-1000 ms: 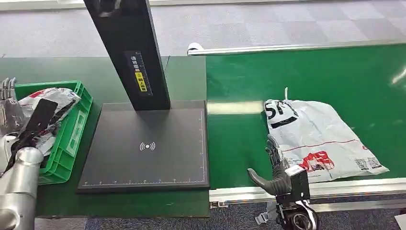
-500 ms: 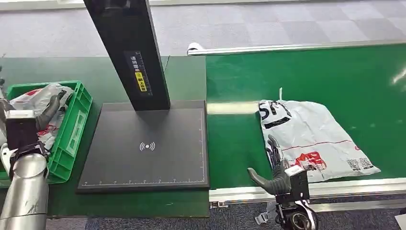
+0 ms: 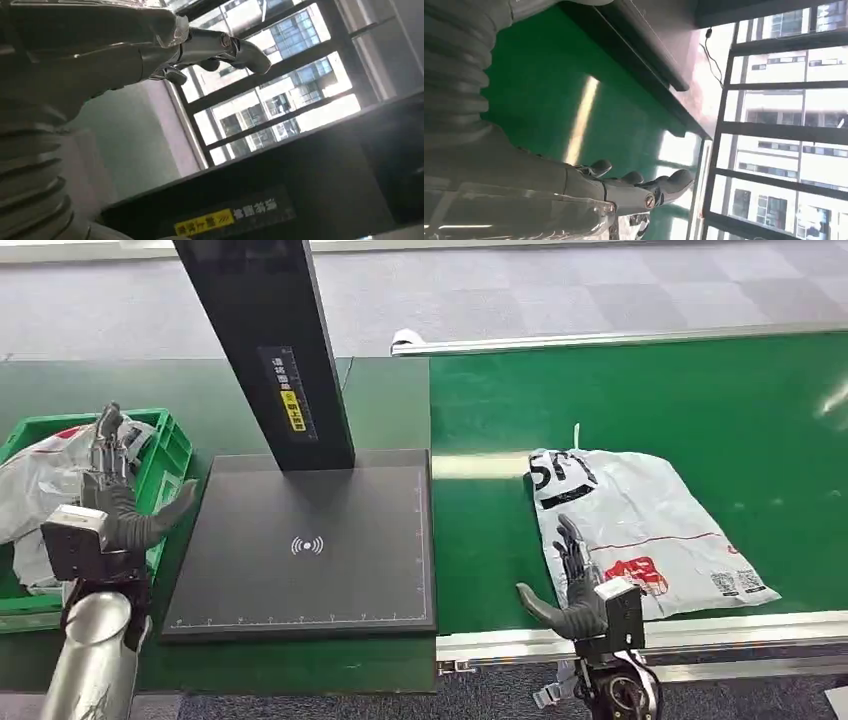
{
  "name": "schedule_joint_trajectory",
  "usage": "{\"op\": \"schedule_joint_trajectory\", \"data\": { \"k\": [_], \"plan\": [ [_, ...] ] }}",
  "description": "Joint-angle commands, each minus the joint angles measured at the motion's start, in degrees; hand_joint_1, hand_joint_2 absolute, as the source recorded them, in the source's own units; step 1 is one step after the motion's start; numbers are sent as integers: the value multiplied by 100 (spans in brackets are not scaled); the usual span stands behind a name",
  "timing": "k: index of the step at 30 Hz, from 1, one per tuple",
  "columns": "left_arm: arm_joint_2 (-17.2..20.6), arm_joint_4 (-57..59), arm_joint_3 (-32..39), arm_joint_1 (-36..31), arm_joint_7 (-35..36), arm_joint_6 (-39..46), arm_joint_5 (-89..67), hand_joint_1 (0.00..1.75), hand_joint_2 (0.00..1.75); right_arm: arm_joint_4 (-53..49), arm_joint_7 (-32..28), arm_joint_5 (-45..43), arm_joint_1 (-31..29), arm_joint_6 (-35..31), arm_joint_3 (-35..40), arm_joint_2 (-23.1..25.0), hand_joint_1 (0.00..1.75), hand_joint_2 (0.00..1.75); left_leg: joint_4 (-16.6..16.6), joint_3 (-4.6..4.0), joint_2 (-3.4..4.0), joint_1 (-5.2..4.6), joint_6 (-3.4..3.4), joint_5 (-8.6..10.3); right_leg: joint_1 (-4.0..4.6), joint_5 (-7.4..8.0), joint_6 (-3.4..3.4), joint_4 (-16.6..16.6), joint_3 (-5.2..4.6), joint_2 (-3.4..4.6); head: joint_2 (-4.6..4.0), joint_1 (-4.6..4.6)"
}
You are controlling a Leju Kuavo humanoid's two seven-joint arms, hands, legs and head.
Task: Moved the parcel from conveyor to table for the left to box.
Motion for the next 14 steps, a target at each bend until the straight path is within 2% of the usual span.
{"op": "schedule_joint_trajectory", "data": {
  "k": [1, 4, 14],
  "plan": [
    [-893, 937, -937, 730, 174, -1390, 1288, 0, 175, 788, 104, -19, -440, 39, 225, 36, 0, 175, -24, 30, 3, -8, 3, 4, -7, 4, 3, -23, 29, -3, 0, 0],
    [-1121, 1412, -1174, 918, 166, -1834, 1673, 0, 175, 764, 105, 2, -281, 37, 261, 76, 0, 175, -26, 32, -7, -12, 3, 5, -12, 1, 2, -24, 33, -12, 0, 0],
    [-1102, 1380, -1227, 1079, 21, -1874, 1541, 0, 175, 610, 26, 19, 1, 87, 283, 104, 0, 175, -15, 19, -1, -5, -5, -3, -5, -1, -4, -14, 17, -6, 0, -2]
  ]
}}
